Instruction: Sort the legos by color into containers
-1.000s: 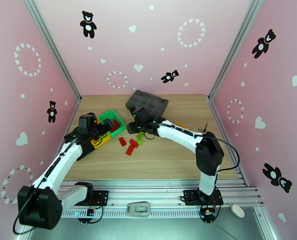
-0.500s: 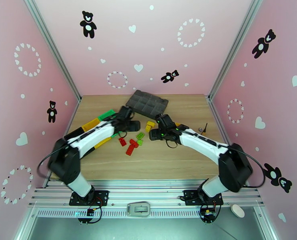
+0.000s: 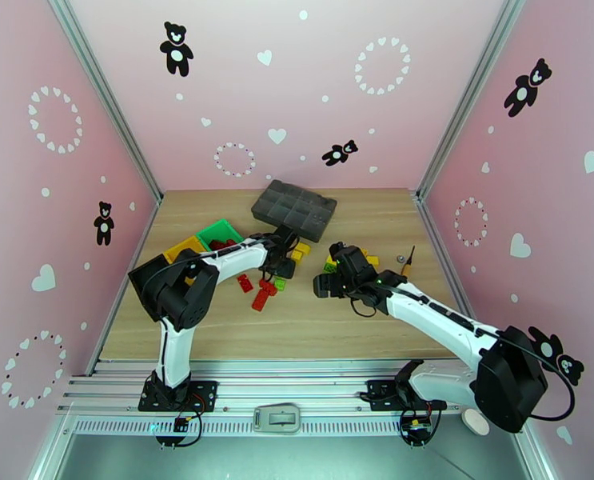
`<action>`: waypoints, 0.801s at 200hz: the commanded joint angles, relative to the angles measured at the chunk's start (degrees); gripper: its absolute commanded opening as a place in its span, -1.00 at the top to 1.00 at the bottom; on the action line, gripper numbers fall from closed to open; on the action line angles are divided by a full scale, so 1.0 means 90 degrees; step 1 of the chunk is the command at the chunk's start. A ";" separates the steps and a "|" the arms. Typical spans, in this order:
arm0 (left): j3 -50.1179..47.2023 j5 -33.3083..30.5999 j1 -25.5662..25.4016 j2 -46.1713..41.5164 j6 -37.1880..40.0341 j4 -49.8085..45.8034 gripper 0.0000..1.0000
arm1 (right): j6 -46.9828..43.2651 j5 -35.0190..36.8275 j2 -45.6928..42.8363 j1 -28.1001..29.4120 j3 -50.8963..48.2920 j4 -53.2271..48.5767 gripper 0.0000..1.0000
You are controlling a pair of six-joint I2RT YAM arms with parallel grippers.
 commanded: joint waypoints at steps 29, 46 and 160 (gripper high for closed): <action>0.0261 -0.0380 -0.0165 0.0212 0.0132 -0.0260 -0.09 | 0.0120 -0.0030 -0.0025 -0.0015 -0.0103 0.0058 -0.72; 0.0263 -0.0379 -0.0172 0.0223 0.0104 -0.0277 -0.03 | 0.0108 -0.0035 0.0025 -0.0012 -0.0066 0.0082 -0.71; -0.0275 -0.1117 -0.0073 -0.1402 -0.0268 -0.0210 0.28 | 0.0176 -0.0618 0.0745 0.0362 0.0382 0.0757 -0.63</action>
